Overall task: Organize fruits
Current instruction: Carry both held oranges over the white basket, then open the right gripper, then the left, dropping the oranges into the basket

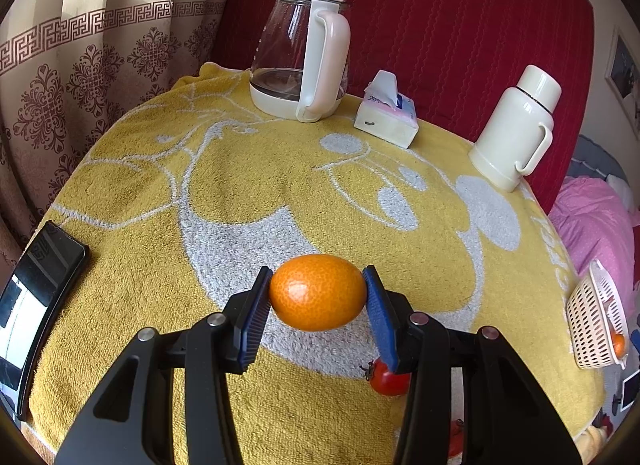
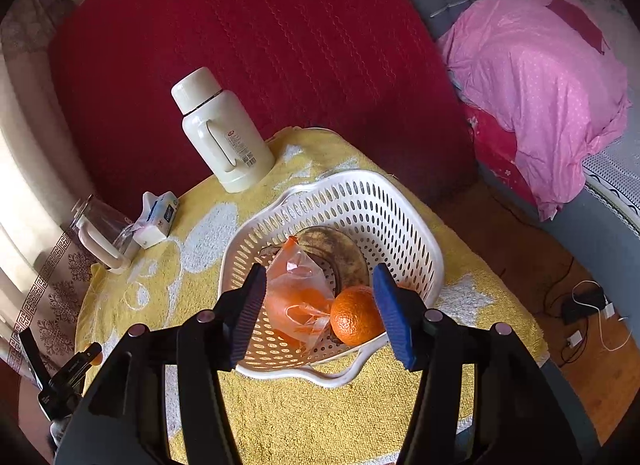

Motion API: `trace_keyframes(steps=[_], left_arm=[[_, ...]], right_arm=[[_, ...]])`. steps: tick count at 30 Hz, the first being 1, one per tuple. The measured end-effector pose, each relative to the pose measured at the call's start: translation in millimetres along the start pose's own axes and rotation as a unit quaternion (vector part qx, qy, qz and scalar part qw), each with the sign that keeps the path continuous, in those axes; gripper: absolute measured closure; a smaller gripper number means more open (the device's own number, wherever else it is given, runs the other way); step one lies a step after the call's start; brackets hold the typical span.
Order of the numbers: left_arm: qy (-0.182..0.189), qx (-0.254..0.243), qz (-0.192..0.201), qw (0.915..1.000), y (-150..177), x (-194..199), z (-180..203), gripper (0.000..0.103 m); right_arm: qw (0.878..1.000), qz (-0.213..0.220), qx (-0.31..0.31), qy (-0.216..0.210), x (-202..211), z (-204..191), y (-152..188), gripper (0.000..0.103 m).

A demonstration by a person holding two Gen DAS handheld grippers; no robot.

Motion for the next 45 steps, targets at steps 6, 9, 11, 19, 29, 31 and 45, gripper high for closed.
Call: trace_keyframes(steps=[6,9,11,19,29,31,45], left_arm=[[0.012,0.000,-0.003,0.9999,1,4,2,0.057],[0.023,-0.003,-0.009,0.9997,2,8,7,0.057],[0.032,-0.010,-0.012,0.9994,4,12,13,0.057],[0.069,-0.074,-0.006,0.9948,12,34,63,0.057],[0.134,-0.171,-0.035,0.9755,28,42,151,0.057],[0.149,-0.192,-0.044,0.9689,33,42,173,0.057],[0.206,-0.324,-0.039,0.9226,67,42,299,0.057]], right_arm=[[0.998,-0.035,-0.019,-0.049,-9,0,4,0.046],[0.998,-0.035,-0.014,-0.049,-10,-2,3,0.046],[0.998,-0.036,-0.013,-0.052,-11,-2,2,0.046],[0.997,-0.028,-0.007,-0.067,-18,2,-7,0.046],[0.998,0.035,-0.031,-0.032,4,20,-14,0.034],[0.998,0.048,-0.031,-0.027,11,23,-16,0.034],[0.997,0.076,-0.015,0.003,21,24,-11,0.027]])
Point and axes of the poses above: each gripper's, at about its wrist camera, not at the fingertips, and x roughly against the way its jaws point, z to its right, y to its underside, the point moved 1 cm from there along -x, roughly the way its jaws point, and after that the axes turned 8 degrees about -z, right-handed, at the moved point
